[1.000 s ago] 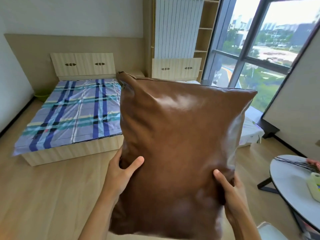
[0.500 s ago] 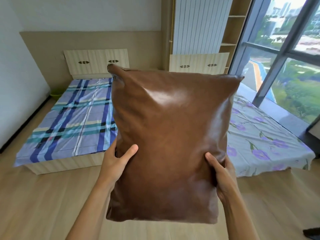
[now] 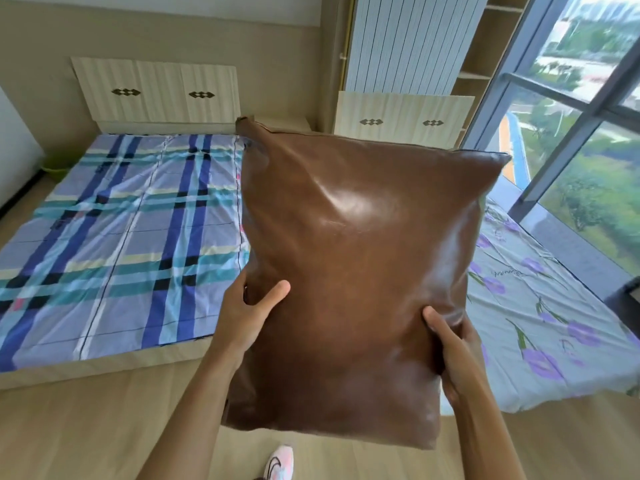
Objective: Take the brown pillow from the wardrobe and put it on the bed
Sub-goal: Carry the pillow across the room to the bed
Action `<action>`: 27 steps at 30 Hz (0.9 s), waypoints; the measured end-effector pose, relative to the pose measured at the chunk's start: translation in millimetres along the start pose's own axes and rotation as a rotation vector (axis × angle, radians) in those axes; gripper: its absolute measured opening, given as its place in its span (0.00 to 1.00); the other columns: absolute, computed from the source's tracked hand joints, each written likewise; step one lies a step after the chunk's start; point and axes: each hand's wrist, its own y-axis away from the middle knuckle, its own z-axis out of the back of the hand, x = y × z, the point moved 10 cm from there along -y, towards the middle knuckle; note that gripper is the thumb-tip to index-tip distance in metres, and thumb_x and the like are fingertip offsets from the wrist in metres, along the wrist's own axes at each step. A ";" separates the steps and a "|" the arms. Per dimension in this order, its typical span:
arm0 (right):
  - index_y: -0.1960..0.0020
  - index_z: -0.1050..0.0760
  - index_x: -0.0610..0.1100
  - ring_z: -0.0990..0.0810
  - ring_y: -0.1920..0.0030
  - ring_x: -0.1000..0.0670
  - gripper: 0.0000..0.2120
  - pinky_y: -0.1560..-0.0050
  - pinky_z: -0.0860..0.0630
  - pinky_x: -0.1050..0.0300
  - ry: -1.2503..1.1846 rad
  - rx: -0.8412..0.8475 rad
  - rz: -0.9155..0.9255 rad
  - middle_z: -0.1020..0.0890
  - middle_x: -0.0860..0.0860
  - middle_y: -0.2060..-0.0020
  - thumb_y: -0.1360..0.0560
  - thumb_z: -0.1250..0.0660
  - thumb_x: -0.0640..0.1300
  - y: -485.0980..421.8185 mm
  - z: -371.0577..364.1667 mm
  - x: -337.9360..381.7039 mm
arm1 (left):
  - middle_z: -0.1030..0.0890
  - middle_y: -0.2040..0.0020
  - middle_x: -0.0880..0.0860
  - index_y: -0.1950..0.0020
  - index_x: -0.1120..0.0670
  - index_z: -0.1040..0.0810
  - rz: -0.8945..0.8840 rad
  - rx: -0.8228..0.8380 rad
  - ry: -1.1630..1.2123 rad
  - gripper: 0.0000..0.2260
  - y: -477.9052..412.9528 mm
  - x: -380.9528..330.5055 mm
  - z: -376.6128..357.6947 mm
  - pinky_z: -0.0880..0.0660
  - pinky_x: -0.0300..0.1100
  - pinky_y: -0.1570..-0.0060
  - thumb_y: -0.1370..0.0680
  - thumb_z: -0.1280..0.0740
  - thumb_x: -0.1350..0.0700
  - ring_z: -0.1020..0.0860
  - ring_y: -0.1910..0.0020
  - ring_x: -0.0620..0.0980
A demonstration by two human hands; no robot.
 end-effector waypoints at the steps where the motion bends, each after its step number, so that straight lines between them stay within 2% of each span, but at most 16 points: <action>1: 0.40 0.15 0.52 0.12 0.41 0.49 0.29 0.33 0.20 0.43 0.012 -0.024 -0.005 0.10 0.51 0.43 0.39 0.18 0.56 -21.3 -6.7 2.8 | 0.19 0.30 0.45 0.26 0.45 0.25 0.010 0.012 -0.012 0.42 -28.3 -2.6 -10.5 0.29 0.53 0.25 0.37 0.25 0.31 0.23 0.29 0.47; 3: 0.38 0.16 0.52 0.13 0.39 0.48 0.31 0.32 0.21 0.43 0.013 -0.053 0.003 0.11 0.51 0.42 0.39 0.18 0.57 -60.6 -19.7 10.0 | 0.17 0.34 0.41 0.28 0.44 0.23 -0.004 0.046 -0.012 0.39 -80.5 -11.1 -33.7 0.27 0.48 0.28 0.36 0.25 0.32 0.21 0.32 0.42; 6: 0.36 0.17 0.52 0.13 0.40 0.49 0.33 0.35 0.20 0.46 -0.002 -0.108 0.001 0.11 0.52 0.41 0.39 0.18 0.57 -120.4 -35.0 15.8 | 0.17 0.47 0.26 0.36 0.36 0.21 -0.019 0.093 -0.024 0.28 -157.5 -18.9 -68.2 0.26 0.34 0.39 0.35 0.25 0.33 0.21 0.45 0.26; 8: 0.37 0.16 0.52 0.12 0.41 0.51 0.32 0.37 0.19 0.48 -0.032 -0.134 -0.012 0.11 0.52 0.42 0.39 0.17 0.57 -167.0 -40.5 14.0 | 0.16 0.45 0.29 0.35 0.36 0.21 -0.022 0.115 -0.046 0.29 -209.0 -23.7 -95.2 0.25 0.36 0.38 0.35 0.25 0.33 0.20 0.43 0.28; 10: 0.37 0.16 0.52 0.12 0.42 0.51 0.31 0.38 0.19 0.47 -0.028 -0.138 -0.025 0.10 0.52 0.42 0.39 0.17 0.58 -202.4 -49.3 11.9 | 0.16 0.37 0.38 0.30 0.42 0.22 -0.031 0.096 -0.066 0.35 -243.5 -25.2 -107.5 0.25 0.46 0.31 0.35 0.25 0.32 0.20 0.36 0.39; 12: 0.36 0.17 0.52 0.12 0.41 0.50 0.33 0.36 0.19 0.46 -0.015 -0.131 -0.020 0.11 0.52 0.41 0.39 0.16 0.58 -254.6 -58.9 7.0 | 0.17 0.35 0.42 0.28 0.44 0.22 -0.024 0.109 -0.083 0.38 -290.5 -21.5 -131.8 0.26 0.51 0.28 0.35 0.25 0.33 0.20 0.34 0.44; 17: 0.37 0.16 0.54 0.12 0.41 0.48 0.39 0.35 0.19 0.45 -0.020 -0.086 -0.017 0.11 0.53 0.42 0.46 0.14 0.65 -404.2 -93.7 11.5 | 0.14 0.39 0.44 0.31 0.46 0.19 0.011 0.062 -0.030 0.36 -402.3 -23.7 -188.4 0.23 0.52 0.31 0.36 0.24 0.34 0.17 0.38 0.44; 19: 0.37 0.16 0.54 0.12 0.41 0.48 0.39 0.36 0.19 0.46 -0.025 -0.041 -0.011 0.11 0.53 0.42 0.45 0.14 0.65 -460.3 -114.8 25.6 | 0.14 0.39 0.43 0.31 0.46 0.19 0.014 0.015 -0.022 0.36 -441.4 -33.2 -201.3 0.24 0.52 0.30 0.36 0.24 0.34 0.18 0.38 0.44; 24: 0.38 0.15 0.49 0.11 0.42 0.46 0.28 0.38 0.17 0.46 -0.028 0.053 0.020 0.10 0.48 0.44 0.37 0.17 0.55 -582.0 -188.0 67.6 | 0.15 0.38 0.41 0.30 0.44 0.21 0.030 -0.091 0.015 0.36 -541.0 -54.4 -212.9 0.26 0.53 0.29 0.37 0.24 0.34 0.19 0.35 0.44; 26: 0.38 0.15 0.47 0.11 0.42 0.45 0.27 0.40 0.16 0.48 -0.034 0.095 0.029 0.10 0.47 0.44 0.35 0.18 0.53 -620.6 -218.7 76.4 | 0.16 0.38 0.39 0.31 0.39 0.21 0.050 -0.118 0.021 0.34 -579.1 -53.3 -211.1 0.27 0.52 0.28 0.37 0.23 0.33 0.20 0.35 0.43; 27: 0.37 0.15 0.47 0.11 0.41 0.45 0.27 0.40 0.16 0.49 -0.034 0.112 0.033 0.10 0.47 0.43 0.35 0.18 0.52 -634.2 -232.1 78.9 | 0.15 0.41 0.35 0.35 0.34 0.20 0.060 -0.121 0.024 0.30 -595.8 -53.0 -210.8 0.26 0.51 0.29 0.37 0.23 0.33 0.19 0.37 0.39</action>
